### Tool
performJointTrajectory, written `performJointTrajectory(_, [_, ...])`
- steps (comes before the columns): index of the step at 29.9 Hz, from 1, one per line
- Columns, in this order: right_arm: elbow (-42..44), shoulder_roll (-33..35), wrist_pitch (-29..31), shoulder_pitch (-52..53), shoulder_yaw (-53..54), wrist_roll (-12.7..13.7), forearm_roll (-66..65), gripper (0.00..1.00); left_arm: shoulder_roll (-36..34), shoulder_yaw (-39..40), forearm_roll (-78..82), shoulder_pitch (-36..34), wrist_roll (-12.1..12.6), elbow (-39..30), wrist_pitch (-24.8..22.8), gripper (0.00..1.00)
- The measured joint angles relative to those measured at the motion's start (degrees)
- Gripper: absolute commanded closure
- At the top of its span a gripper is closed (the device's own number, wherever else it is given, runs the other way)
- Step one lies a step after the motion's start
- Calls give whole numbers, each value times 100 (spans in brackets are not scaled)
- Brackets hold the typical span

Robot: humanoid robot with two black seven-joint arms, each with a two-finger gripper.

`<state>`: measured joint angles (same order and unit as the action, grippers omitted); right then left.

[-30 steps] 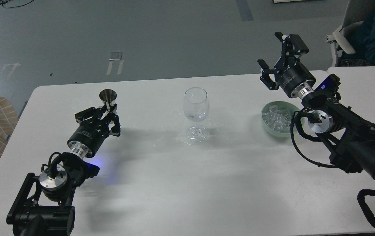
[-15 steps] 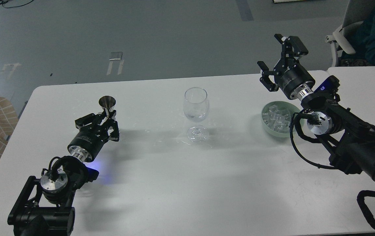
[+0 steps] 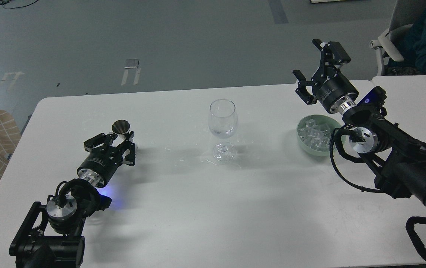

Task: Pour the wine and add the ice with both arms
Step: 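Set the jigger down on the table and open the left gripper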

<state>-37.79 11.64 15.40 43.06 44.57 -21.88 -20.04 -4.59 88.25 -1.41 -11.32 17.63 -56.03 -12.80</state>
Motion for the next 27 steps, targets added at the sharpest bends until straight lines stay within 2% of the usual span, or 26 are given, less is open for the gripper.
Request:
performJointTrajectory(6, [0,12,0,0,0,0,0,0,-6,-9,15,1,-6,13,-2,58])
performJointTrajectory(8, [0,12,0,0,0,0,0,0,-7,-12,20,0,-6,13,-3,55])
performJointTrajectory(11, [0,13,0,0,0,0,0,0,-7,-26,45,-2,-6,13,-3,35])
performJointTrajectory(12, [0,13,1,0,0,0,0,0,-7,-30,48,-6,-6,13,-3,18])
performJointTrajectory(13, [0,13,3,0,0,0,0,0,-9,-33,50,-10,-1,13,-3,8])
performJointTrajectory(17, [0,13,4,0,0,0,0,0,-18,-36,62,-11,38,13,-17,3])
performJointTrajectory(23, [0,21,4,0,0,0,0,0,-48,-59,78,19,101,2,-84,2])
performJointTrajectory(27, [0,30,4,6,0,0,0,0,-140,-70,79,100,284,-49,-206,2])
